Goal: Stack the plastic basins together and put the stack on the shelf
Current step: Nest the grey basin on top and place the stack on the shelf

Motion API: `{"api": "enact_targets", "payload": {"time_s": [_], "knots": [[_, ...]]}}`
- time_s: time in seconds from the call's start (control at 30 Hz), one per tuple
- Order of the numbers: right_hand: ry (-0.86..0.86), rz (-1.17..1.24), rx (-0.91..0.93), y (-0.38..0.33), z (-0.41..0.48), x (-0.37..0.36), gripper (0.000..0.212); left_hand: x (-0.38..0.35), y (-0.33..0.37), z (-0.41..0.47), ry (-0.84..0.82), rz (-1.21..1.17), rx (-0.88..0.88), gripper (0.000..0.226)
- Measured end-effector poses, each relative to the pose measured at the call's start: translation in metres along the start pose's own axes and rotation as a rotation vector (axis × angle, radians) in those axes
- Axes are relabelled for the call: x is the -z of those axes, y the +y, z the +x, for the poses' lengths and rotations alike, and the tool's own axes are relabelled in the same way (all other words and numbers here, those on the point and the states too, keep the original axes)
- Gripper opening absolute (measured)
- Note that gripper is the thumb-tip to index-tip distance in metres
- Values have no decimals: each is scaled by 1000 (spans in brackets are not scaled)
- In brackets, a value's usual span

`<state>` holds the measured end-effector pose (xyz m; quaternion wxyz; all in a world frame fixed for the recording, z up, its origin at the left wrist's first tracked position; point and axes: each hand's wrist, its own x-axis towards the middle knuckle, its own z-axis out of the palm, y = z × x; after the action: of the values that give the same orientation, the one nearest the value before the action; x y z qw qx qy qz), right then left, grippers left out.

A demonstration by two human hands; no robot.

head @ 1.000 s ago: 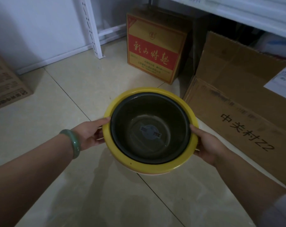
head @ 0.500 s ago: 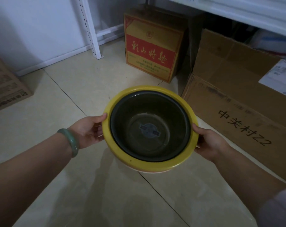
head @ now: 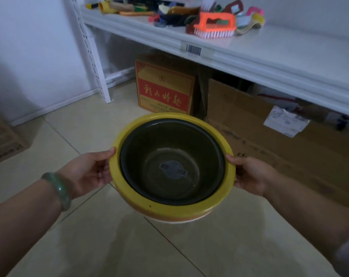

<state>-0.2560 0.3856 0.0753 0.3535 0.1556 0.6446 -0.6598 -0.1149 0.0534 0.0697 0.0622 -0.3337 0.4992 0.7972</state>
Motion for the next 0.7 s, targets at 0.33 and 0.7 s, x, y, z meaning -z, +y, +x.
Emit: {"api": "enact_targets", "payload": {"time_s": [0.33, 0.7], "knots": [[-140, -62, 59, -80, -80, -2, 22, -27, 94, -72, -49, 104, -129, 35], [-188, -39, 194, -192, -178, 2, 29, -98, 228, -148, -85, 238, -294, 82]]}}
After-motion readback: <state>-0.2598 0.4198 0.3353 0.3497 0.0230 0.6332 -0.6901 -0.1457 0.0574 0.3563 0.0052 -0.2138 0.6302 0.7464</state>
